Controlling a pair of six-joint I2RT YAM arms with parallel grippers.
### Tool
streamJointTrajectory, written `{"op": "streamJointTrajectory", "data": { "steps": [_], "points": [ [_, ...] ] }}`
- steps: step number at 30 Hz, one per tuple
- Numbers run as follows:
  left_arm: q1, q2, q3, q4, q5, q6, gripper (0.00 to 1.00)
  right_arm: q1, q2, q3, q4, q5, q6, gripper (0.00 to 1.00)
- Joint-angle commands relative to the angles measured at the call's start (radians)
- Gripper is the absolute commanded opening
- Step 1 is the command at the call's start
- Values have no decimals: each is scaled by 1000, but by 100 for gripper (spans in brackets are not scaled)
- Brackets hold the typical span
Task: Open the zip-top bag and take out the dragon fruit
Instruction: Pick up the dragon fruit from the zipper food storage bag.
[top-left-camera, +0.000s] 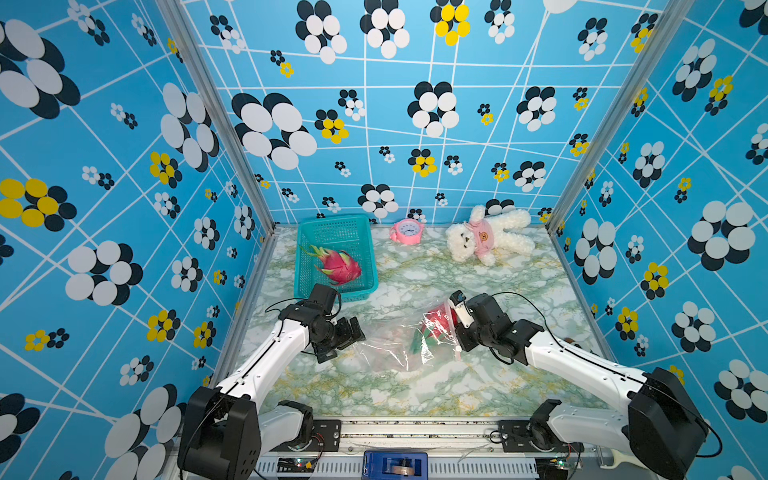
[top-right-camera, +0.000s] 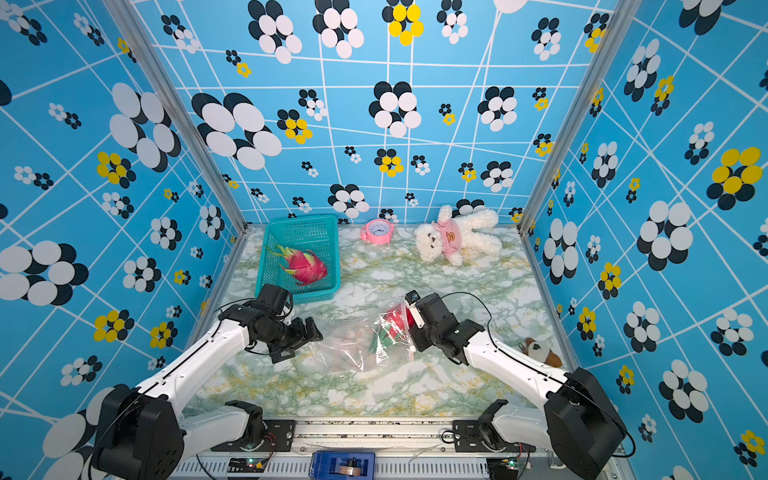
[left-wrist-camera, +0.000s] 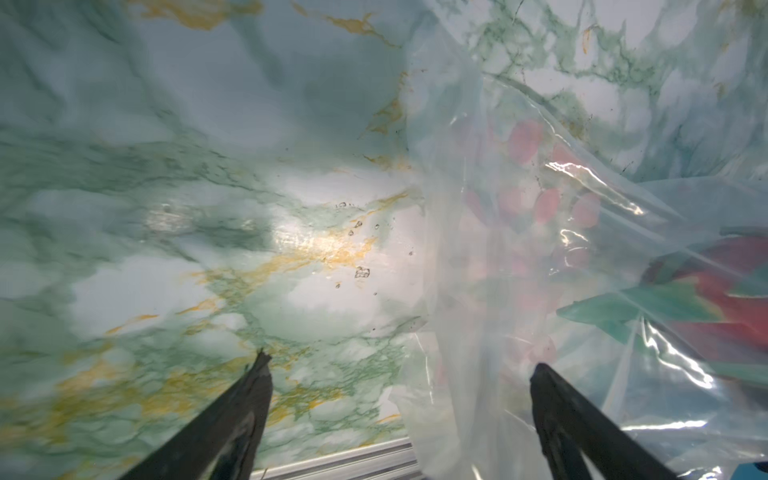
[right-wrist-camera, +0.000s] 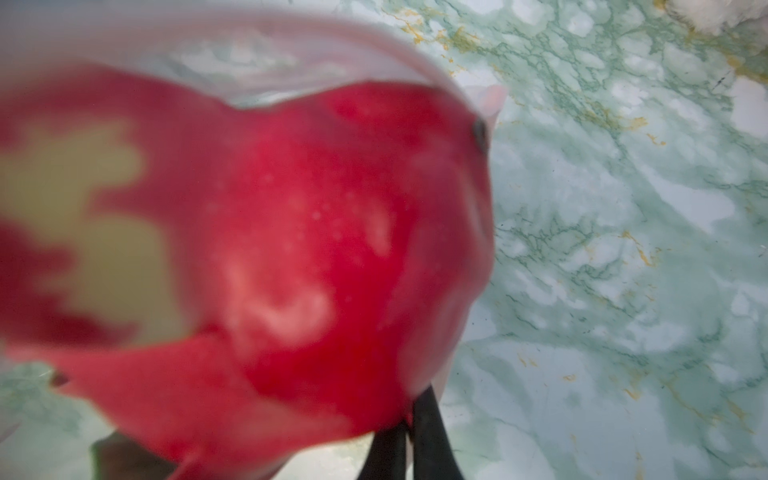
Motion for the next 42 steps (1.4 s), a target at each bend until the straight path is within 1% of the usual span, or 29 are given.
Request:
{"op": "streamJointTrajectory", "data": {
  "steps": [1,3,4,5,6,7,8,9,11,13,16,18,21,25,29,32,34,36,38,39,40,41,42],
  "points": [
    [-3,37,-29,226,81,-138,96,-2,-17,6,62,-21,10,0],
    [-12,77,-26,269,74,-144,93,-2,-15,12,63,-26,10,0],
    [-17,97,-24,294,77,-146,88,-1,-13,14,65,-27,10,0],
    [-19,113,-23,316,83,-146,78,-2,-12,16,66,-28,12,0],
    [-18,129,-25,342,94,-151,61,-2,-10,20,65,-27,11,0],
    [-19,141,-27,361,104,-154,42,-2,-10,22,63,-26,12,0],
    [-16,146,-27,369,107,-154,14,-2,-13,24,61,-23,12,0],
    [-11,146,-22,352,94,-149,0,-2,-19,24,59,-17,13,0],
    [8,119,-20,303,44,-122,0,-8,-39,17,52,0,13,0],
    [54,64,-30,248,-10,-93,0,-32,-68,5,38,0,24,0],
    [159,-3,-62,202,-4,-59,0,-78,-131,-28,26,-7,42,0],
    [211,-23,-69,170,2,-27,0,-104,-173,-47,16,-4,48,0],
    [240,-17,-71,159,22,3,0,-133,-224,-60,8,7,53,0],
    [216,23,-72,197,72,7,0,-160,-253,-4,-20,33,37,0],
    [176,31,-32,178,48,16,0,-190,-233,111,-62,76,0,0],
    [172,32,-14,165,18,20,0,-237,-193,234,-125,112,-44,0],
    [170,43,-8,186,36,4,0,-268,-173,303,-141,101,-55,0],
    [150,64,11,207,49,-13,0,-281,-148,370,-148,67,-57,0],
    [101,82,46,210,30,-22,0,-281,-103,439,-156,-6,-43,0],
    [80,88,63,209,23,-27,4,-282,-79,462,-159,-52,-26,0],
    [58,93,81,207,16,-34,22,-280,-51,492,-159,-101,-6,0],
    [41,96,100,195,6,-40,34,-275,-23,513,-150,-142,16,0],
    [32,92,117,180,-3,-42,42,-269,-2,525,-132,-171,35,0]
  ]
}}
